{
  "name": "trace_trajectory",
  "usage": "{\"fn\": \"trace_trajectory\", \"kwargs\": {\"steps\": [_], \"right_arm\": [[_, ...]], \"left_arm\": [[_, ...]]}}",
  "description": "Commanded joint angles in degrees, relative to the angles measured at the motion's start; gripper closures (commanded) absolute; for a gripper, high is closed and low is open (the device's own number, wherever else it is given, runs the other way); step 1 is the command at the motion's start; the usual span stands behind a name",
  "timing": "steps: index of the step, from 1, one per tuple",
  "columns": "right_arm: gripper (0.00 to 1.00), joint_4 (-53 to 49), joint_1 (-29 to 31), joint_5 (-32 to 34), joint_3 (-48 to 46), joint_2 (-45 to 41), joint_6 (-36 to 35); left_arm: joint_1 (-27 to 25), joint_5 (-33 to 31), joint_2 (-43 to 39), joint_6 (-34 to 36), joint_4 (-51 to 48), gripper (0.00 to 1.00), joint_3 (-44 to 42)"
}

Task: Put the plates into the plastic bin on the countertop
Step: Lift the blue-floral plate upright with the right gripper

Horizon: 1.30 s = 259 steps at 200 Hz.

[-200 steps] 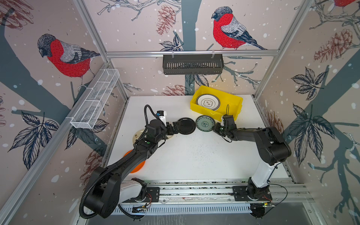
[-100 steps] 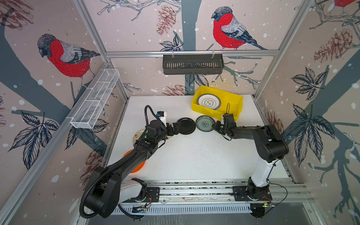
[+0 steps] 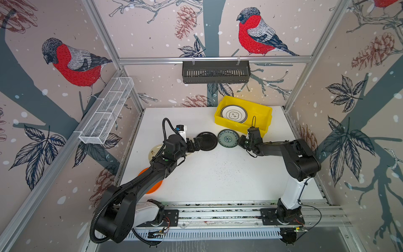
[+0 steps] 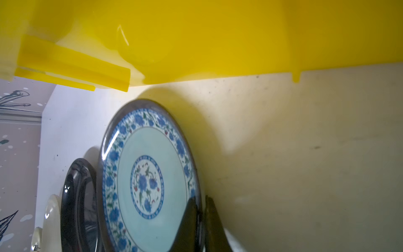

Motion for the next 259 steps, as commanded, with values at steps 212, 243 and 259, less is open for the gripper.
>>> {"fn": "trace_trajectory", "kwargs": {"steps": [212, 243, 259], "right_arm": [[1.0, -15.2, 1.6, 14.3, -14.5, -35.9, 3.3], [1.0, -18.8, 1.4, 18.4, -11.9, -40.6, 1.3], [1.0, -18.8, 0.2, 18.4, -10.3, -40.3, 0.5]], "left_arm": [[0.0, 3.0, 3.7, 3.3, 2.7, 0.02, 2.9], [0.0, 2.8, 3.8, 2.8, 2.8, 0.02, 3.0], [0.0, 2.9, 3.9, 2.6, 2.6, 0.02, 3.3]]}}
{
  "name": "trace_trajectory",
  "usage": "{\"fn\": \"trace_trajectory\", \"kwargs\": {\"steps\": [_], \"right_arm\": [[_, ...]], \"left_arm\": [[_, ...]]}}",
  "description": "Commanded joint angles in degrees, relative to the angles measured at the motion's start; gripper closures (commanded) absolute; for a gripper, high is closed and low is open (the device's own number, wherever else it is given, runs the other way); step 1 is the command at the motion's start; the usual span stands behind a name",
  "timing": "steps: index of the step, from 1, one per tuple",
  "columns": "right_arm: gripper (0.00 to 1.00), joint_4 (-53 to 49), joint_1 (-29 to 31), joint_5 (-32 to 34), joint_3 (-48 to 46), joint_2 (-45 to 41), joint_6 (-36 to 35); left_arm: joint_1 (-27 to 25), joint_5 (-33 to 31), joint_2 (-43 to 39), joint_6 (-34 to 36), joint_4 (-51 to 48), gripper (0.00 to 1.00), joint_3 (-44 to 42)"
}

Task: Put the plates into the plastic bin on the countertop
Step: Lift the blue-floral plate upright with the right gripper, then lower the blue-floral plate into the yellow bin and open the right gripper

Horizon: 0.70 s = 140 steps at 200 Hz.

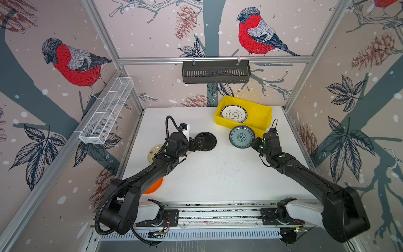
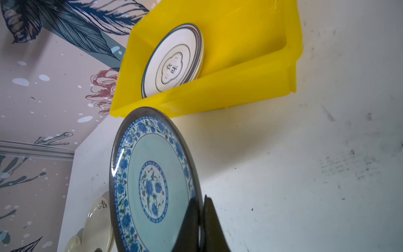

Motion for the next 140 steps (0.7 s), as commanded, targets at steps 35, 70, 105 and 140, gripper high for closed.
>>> {"fn": "trace_trajectory", "kwargs": {"steps": [35, 70, 105, 140], "right_arm": [[1.0, 0.1, -5.1, -0.6, 9.2, 6.3, -4.5], [1.0, 3.6, -8.4, -2.8, 18.7, 16.2, -6.4], [1.0, 3.8, -9.6, -2.5, 32.7, 30.1, -8.4], [1.0, 1.6, -10.4, -1.9, 47.0, 45.0, -8.8]], "left_arm": [[0.0, -0.3, -0.2, -0.6, 2.8, 0.02, 1.2], [0.0, 0.6, -0.1, -1.2, 2.5, 0.02, 1.0], [0.0, 0.6, -1.3, -1.7, 2.0, 0.02, -0.1], [0.0, -0.1, -3.4, -1.7, 0.3, 0.02, -0.4]]}}
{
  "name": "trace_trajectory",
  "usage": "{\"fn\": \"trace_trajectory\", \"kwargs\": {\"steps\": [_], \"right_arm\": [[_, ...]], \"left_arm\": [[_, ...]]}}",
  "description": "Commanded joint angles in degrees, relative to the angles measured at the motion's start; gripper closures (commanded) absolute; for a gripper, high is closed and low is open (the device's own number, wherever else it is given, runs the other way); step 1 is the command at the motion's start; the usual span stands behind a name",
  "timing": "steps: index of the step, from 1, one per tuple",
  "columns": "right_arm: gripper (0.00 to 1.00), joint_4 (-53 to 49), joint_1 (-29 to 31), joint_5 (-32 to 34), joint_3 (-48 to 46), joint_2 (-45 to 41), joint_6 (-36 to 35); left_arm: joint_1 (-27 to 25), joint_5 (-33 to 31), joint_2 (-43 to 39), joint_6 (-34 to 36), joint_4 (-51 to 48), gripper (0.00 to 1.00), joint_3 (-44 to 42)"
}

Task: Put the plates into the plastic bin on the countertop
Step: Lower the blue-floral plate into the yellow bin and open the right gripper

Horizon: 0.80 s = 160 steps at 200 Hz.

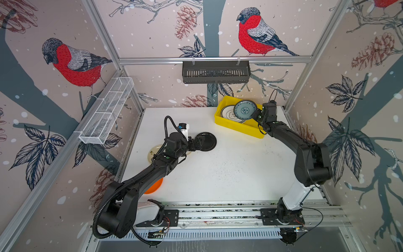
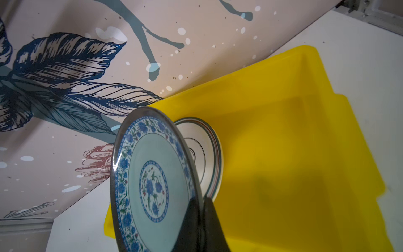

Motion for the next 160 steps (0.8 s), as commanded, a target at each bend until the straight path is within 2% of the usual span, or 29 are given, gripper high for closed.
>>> {"fn": "trace_trajectory", "kwargs": {"steps": [1, 44, 84, 124, 160], "right_arm": [[1.0, -0.4, -0.6, 0.1, 7.4, 7.4, -1.1], [1.0, -6.1, -0.7, 2.2, 23.6, 21.6, -2.7], [1.0, -14.6, -0.3, 0.4, 36.7, 31.4, -3.1], [1.0, -17.5, 1.5, 2.3, 38.2, 33.9, -3.0], [1.0, -17.5, 2.3, 2.5, 35.1, 32.9, -1.8]], "left_arm": [[0.0, -0.4, -1.2, -0.2, 0.5, 0.02, -0.2], [-0.1, -0.8, -2.2, 0.3, -1.7, 0.02, 0.7], [-0.1, -1.9, -2.4, 0.2, -1.1, 0.02, 0.2], [-0.1, -2.0, -1.6, 0.6, -1.4, 0.02, 1.1], [-0.1, -2.4, -1.2, 1.3, -1.8, 0.02, 1.8]]}}
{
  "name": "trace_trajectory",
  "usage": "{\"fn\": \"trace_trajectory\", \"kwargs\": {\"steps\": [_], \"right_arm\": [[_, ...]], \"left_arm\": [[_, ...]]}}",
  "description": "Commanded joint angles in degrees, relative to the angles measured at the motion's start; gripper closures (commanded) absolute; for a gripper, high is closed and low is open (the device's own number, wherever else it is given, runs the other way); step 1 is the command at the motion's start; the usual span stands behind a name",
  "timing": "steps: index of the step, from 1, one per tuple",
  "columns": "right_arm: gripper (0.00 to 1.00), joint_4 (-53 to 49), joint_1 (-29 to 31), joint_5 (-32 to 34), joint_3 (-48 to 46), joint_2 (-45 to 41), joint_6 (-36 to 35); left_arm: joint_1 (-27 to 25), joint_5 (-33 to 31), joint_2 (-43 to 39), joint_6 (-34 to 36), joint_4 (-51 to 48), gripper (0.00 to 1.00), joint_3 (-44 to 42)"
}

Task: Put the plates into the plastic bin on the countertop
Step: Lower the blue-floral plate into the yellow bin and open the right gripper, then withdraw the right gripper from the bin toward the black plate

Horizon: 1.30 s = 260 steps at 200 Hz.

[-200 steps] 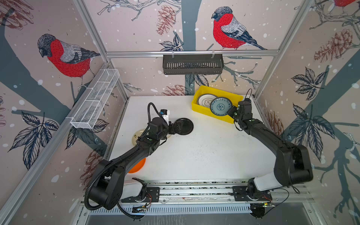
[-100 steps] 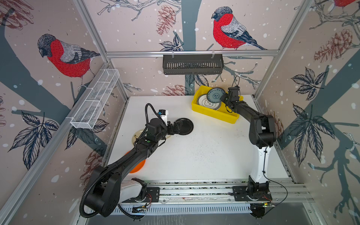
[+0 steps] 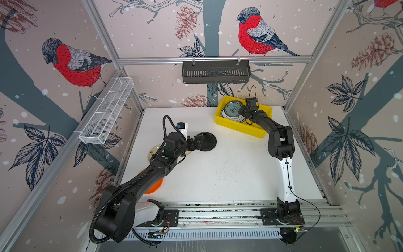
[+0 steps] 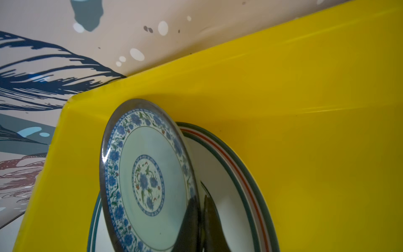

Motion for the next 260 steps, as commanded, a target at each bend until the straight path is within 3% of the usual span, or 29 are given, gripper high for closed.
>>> {"fn": "trace_trajectory", "kwargs": {"steps": [1, 8, 18, 50, 65, 104, 142, 190, 224, 260], "right_arm": [[1.0, -4.1, 0.2, 2.7, -1.3, -0.2, -0.4], [0.98, -4.6, 0.3, 2.7, -0.9, 0.0, -0.4], [0.76, -5.6, 0.2, 2.4, -0.2, 0.0, -0.3], [0.24, -4.7, 0.6, 1.9, -4.1, -4.3, -1.8], [0.14, -1.1, 1.5, 2.7, -9.6, -9.5, -3.2], [0.11, 4.3, 2.7, 0.8, -23.6, -24.4, -4.2], [0.09, 9.7, 5.5, -10.8, -40.4, -38.1, -4.0], [0.1, 15.9, 11.6, -20.5, -58.8, -49.2, -4.1], [0.17, 20.5, 16.2, -25.9, -65.7, -48.2, -2.7], [0.21, 26.8, 17.9, -26.8, -67.1, -43.0, -0.6]], "left_arm": [[-0.1, -0.5, 0.3, 1.2, 0.6, 0.02, 0.9], [-0.1, -0.5, 0.3, 1.3, 0.6, 0.02, 0.9], [-0.1, -0.4, 0.3, 1.3, 0.7, 0.02, 0.9], [-0.1, -0.5, 0.2, 1.5, 0.5, 0.02, 0.8], [0.0, -0.7, 0.1, 1.6, 0.3, 0.02, 0.8], [0.0, -1.5, -0.7, 1.7, -0.8, 0.02, 0.7], [0.0, -3.4, -2.2, 1.5, -1.4, 0.02, 0.0], [0.0, -5.6, -3.9, 1.3, -3.0, 0.02, 0.0], [0.0, -6.1, -4.2, 1.0, -4.2, 0.02, 0.1], [0.0, -5.4, -5.0, -1.2, -3.3, 0.02, -2.0]]}}
